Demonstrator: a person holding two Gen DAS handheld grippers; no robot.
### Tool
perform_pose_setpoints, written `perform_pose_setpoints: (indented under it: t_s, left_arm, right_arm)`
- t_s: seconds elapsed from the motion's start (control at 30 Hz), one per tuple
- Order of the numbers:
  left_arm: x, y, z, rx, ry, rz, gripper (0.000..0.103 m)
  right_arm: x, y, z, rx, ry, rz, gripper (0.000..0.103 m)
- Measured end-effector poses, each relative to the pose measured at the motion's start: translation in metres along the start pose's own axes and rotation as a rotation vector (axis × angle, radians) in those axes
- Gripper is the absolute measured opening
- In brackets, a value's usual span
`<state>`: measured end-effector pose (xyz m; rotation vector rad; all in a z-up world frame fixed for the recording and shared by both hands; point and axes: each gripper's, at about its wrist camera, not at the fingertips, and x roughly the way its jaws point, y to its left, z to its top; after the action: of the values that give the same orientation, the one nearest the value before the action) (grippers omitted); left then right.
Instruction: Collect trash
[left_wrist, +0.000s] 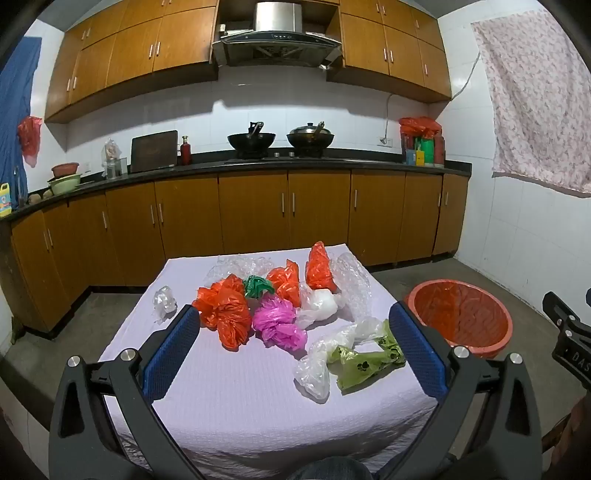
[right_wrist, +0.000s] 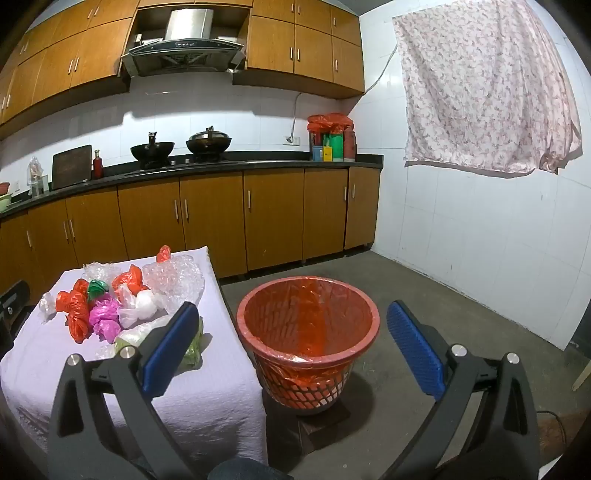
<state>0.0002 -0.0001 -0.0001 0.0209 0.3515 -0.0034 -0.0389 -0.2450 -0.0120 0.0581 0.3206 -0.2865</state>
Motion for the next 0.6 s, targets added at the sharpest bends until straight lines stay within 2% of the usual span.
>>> perform_pose_setpoints:
  t_s: [0.6]
  left_arm:
    - [-0.0013,0.0014,-0.0003,-0.003,-0.001,-0.003,0.101]
  right_arm:
    - [0.0002,-0.0013,-0.0015,0.004,0.000,0.002,0.099]
